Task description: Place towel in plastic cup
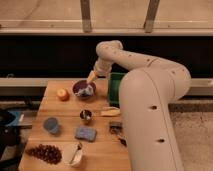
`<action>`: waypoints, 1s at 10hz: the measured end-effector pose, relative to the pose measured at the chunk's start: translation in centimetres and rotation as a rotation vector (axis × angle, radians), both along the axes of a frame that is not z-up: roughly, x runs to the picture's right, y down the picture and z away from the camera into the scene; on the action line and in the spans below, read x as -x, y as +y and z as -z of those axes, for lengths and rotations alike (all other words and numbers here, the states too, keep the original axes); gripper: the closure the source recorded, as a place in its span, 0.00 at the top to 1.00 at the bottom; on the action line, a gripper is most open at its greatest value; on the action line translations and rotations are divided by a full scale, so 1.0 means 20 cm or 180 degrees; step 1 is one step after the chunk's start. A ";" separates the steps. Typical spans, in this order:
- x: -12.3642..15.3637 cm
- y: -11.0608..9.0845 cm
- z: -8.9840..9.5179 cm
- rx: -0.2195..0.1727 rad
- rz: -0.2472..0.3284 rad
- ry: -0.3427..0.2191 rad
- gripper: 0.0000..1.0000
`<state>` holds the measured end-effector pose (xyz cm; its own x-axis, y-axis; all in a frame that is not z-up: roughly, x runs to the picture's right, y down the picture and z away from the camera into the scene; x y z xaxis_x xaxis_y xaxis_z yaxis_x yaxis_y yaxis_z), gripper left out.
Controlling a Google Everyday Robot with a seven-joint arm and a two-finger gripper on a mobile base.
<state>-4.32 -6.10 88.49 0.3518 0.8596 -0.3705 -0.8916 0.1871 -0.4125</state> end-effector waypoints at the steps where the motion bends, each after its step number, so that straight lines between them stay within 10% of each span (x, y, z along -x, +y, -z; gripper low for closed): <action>1: 0.04 0.00 0.01 -0.0025 0.0031 -0.0039 0.80; 6: 0.04 0.01 0.01 -0.0019 0.0037 -0.0071 0.80; 10: 0.30 0.02 -0.03 0.0020 0.0152 -0.0382 0.80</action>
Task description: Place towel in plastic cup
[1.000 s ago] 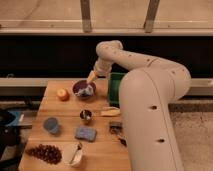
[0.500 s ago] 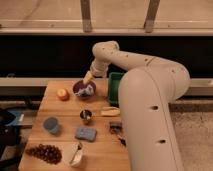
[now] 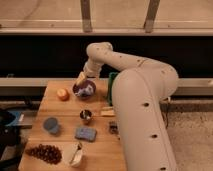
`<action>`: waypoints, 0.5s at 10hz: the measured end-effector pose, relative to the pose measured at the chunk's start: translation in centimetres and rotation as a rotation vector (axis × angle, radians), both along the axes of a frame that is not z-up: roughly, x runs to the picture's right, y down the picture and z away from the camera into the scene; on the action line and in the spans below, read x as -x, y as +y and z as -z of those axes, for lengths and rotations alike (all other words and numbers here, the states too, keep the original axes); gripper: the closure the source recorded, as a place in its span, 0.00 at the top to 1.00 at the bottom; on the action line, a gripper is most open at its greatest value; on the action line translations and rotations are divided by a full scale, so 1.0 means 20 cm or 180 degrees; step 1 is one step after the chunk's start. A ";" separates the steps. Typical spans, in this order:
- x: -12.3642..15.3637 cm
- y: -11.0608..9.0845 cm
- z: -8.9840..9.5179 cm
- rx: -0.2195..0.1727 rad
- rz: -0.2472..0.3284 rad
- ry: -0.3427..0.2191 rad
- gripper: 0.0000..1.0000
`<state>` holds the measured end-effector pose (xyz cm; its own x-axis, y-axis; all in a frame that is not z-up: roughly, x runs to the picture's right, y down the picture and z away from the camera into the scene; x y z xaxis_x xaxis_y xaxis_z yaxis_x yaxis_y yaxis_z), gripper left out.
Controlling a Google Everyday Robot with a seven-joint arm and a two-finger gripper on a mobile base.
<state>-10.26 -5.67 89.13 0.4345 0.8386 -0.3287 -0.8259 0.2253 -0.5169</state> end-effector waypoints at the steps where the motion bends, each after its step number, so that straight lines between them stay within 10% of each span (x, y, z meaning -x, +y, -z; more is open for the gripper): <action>1: 0.03 0.00 0.00 0.0001 0.0020 -0.0062 0.80; 5: 0.12 0.12 -0.05 0.0170 0.0087 -0.0199 0.80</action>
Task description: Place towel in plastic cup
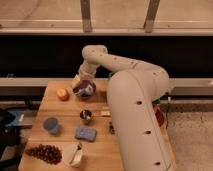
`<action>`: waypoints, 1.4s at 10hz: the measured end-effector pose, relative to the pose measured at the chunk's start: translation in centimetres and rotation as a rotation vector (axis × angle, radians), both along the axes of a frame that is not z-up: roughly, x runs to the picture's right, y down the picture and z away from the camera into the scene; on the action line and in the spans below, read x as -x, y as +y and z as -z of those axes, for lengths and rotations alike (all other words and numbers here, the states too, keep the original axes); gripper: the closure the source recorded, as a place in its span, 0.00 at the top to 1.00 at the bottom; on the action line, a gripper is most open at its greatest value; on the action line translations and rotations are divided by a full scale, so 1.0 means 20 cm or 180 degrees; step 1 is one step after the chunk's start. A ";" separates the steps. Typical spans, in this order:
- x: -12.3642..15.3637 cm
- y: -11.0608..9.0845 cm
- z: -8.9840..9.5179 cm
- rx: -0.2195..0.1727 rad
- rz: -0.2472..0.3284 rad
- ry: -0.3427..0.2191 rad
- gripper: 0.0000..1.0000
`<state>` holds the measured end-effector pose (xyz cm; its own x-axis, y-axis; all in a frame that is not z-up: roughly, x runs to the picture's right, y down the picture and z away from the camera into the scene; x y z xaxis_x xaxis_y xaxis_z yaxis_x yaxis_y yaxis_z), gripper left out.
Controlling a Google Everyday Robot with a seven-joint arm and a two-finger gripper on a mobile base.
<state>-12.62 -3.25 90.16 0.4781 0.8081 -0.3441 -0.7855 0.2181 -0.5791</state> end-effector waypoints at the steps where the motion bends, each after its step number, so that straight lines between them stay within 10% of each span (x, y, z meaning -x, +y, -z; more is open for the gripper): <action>1: 0.01 0.03 -0.02 0.0046 -0.0008 -0.0015 0.80; 8: -0.05 0.20 -0.14 0.0382 -0.0180 0.0002 0.77; 14: -0.05 0.22 -0.15 0.0421 -0.0273 -0.0030 0.20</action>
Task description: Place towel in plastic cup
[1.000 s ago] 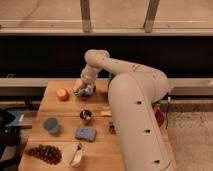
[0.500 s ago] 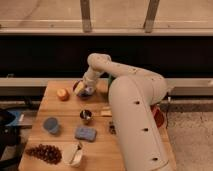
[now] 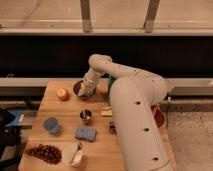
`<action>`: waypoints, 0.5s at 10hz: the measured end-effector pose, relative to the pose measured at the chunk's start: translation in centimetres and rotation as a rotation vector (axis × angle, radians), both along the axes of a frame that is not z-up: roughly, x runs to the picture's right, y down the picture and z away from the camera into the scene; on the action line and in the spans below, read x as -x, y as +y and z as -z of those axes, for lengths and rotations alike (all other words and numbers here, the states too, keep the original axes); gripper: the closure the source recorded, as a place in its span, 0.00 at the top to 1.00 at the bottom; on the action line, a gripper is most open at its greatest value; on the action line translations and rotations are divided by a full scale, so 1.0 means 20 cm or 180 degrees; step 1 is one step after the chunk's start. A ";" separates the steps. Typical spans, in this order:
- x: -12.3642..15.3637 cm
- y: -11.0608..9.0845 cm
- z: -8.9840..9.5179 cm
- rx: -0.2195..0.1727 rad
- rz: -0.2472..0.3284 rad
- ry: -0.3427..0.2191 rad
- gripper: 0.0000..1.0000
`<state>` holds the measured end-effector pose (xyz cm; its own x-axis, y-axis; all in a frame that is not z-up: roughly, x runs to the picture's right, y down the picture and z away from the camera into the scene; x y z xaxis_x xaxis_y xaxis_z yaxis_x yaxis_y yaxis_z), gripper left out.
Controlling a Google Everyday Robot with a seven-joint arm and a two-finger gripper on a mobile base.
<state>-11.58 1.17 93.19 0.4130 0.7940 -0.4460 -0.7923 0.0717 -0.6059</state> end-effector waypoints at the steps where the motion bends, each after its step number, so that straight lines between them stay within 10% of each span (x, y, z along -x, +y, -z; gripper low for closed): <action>1: 0.00 -0.01 0.00 -0.0011 -0.0007 -0.0009 0.09; 5: 0.00 -0.06 0.04 -0.0113 -0.0033 -0.0054 0.00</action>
<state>-11.67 -0.13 92.31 0.4118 0.8136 -0.4105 -0.7828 0.0852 -0.6164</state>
